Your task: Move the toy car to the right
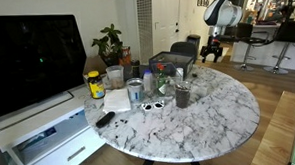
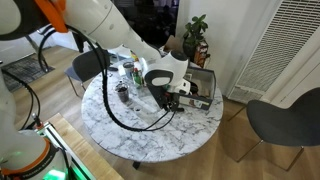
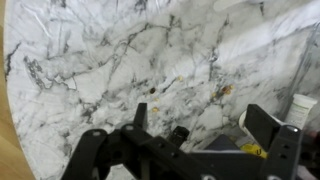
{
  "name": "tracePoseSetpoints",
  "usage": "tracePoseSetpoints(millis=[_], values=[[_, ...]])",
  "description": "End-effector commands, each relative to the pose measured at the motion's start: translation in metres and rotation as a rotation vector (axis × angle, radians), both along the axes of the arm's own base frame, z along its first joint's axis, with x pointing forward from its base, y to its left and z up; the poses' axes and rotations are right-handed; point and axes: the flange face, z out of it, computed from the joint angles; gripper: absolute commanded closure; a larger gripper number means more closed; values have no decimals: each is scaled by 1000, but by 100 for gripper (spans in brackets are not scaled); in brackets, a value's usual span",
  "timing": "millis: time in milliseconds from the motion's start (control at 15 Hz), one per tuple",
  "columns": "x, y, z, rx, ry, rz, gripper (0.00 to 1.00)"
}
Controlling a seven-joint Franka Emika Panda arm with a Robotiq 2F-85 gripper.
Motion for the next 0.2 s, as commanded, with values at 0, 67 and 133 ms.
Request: tracePoseSetpoints(millis=[0,67,133], values=[[-5,4,5,1,-2,14,0],[-9,6,8,1,-4,22,0],[-11,7,9,1,-4,25,0]])
